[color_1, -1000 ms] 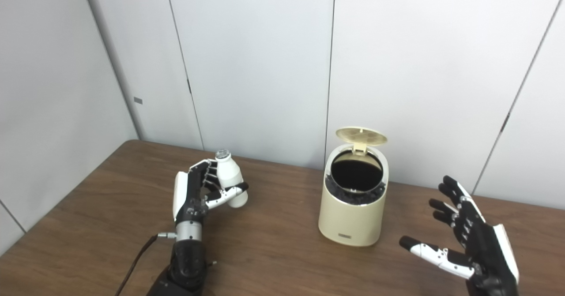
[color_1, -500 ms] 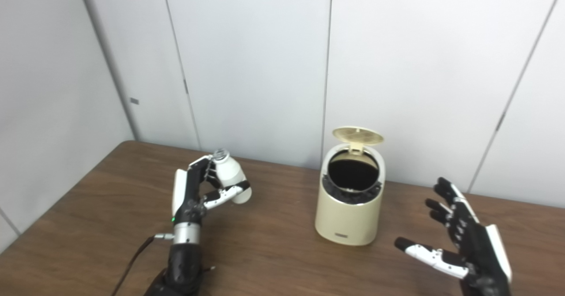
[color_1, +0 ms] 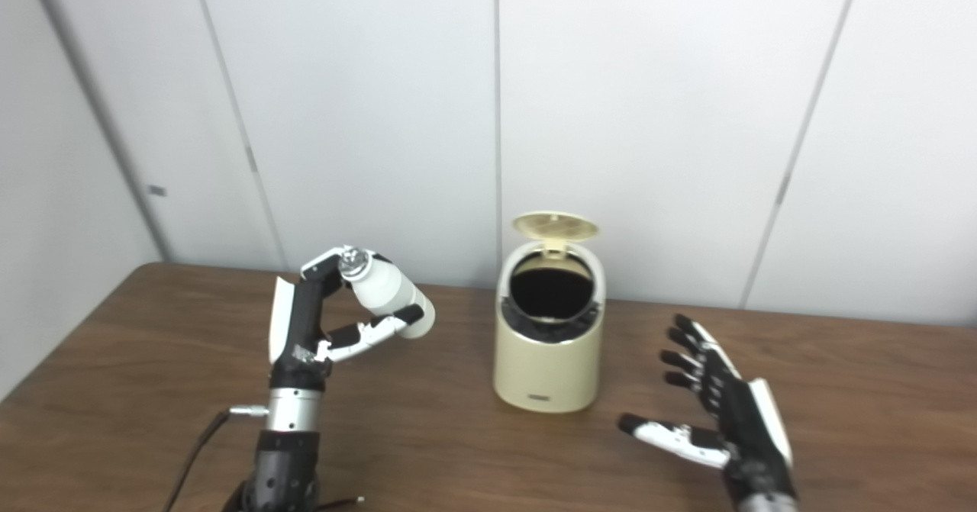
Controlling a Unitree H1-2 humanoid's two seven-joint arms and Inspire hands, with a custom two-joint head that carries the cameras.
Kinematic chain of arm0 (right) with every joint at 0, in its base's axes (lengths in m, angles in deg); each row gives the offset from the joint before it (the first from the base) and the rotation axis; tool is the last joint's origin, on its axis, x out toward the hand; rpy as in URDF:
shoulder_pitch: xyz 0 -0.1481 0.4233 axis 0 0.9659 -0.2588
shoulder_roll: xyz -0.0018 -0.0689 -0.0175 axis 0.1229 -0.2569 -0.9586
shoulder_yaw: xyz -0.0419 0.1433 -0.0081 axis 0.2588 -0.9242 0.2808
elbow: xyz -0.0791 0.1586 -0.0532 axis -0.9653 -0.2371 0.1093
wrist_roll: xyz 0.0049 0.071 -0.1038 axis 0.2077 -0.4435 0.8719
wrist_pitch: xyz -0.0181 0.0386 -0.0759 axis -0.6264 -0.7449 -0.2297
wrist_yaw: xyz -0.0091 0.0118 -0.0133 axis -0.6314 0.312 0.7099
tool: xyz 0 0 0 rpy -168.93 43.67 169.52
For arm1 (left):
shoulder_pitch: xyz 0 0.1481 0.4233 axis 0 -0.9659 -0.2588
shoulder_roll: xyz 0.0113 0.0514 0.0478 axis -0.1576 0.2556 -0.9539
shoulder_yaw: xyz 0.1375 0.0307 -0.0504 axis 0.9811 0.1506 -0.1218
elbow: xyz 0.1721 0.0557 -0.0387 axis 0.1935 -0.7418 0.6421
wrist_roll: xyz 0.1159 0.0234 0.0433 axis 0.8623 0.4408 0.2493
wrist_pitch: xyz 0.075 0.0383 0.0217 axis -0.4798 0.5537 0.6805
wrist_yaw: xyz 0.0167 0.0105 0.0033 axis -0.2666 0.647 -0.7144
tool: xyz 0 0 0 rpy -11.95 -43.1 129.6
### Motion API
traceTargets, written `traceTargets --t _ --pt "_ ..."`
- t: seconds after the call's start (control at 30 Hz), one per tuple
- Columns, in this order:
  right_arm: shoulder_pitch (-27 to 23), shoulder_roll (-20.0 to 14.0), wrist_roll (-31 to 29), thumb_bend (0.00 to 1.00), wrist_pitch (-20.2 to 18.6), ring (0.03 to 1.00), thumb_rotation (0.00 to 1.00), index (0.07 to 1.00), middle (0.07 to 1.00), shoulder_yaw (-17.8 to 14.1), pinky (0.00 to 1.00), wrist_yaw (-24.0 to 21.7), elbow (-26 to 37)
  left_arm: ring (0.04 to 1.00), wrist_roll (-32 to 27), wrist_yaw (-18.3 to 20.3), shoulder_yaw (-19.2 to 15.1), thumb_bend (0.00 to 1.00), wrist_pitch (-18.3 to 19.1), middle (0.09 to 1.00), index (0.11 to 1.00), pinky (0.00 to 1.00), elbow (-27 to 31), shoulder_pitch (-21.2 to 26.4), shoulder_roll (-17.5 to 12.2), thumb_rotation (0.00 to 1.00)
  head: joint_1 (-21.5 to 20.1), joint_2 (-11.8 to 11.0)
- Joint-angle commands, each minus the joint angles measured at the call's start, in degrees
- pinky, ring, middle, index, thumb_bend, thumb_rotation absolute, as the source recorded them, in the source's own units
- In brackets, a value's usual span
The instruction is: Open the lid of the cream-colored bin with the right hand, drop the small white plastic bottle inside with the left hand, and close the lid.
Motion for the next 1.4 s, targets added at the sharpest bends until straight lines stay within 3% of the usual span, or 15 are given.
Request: traceTargets --t 0.0,0.2,0.4,0.63,0.77,0.97,1.37 --pt "-2.18 0.35 0.89 0.81 3.24 0.814 0.17 0.882 0.882 0.44 0.74 0.95 1.04 0.429 0.15 1.64 0.82 0.5 0.35 0.492 0.502 0.37 4.08 3.91 0.71 0.0 -0.08 0.0" --pt "-2.64 1.39 2.21 0.84 3.21 0.807 0.22 0.885 0.883 0.93 0.73 1.98 0.2 0.423 -0.11 4.93 2.2 0.5 0.45 0.487 0.508 0.36 4.94 8.03 2.25 0.0 -1.67 -0.47" --pt "-3.26 1.88 3.03 0.85 4.14 0.797 0.23 0.884 0.886 1.14 0.73 3.09 -1.4 0.409 2.17 5.55 2.81 0.5 1.23 0.483 0.521 0.34 4.04 11.34 3.75 0.0 -2.3 -0.94" --pt "-3.91 2.61 2.89 0.85 5.46 0.797 0.22 0.887 0.888 1.15 0.72 4.02 -2.94 0.404 5.48 4.03 3.84 0.5 -2.65 0.481 0.525 0.33 -0.49 14.9 4.35 0.0 -3.16 -1.24" --pt "-3.91 2.98 2.95 0.85 5.55 0.798 0.22 0.887 0.889 1.21 0.71 4.43 -2.75 0.406 7.68 0.29 6.12 0.5 -4.69 0.474 0.513 0.34 -4.21 16.6 3.68 0.0 -3.48 -1.31" --pt "-3.99 3.25 2.41 0.86 5.54 0.805 0.24 0.887 0.891 1.08 0.73 4.73 -2.62 0.405 10.02 -8.11 11.98 0.5 -4.77 0.476 0.512 0.35 -8.41 17.54 0.92 0.0 -3.99 -1.12" --pt "-4.19 3.17 2.33 0.87 5.99 0.792 0.24 0.876 0.879 0.91 0.72 5.28 -2.42 0.39 13.8 -19.79 20.75 0.5 -4.77 0.47 0.519 0.33 -14.6 19.01 -3.18 0.0 -4.05 -0.52"
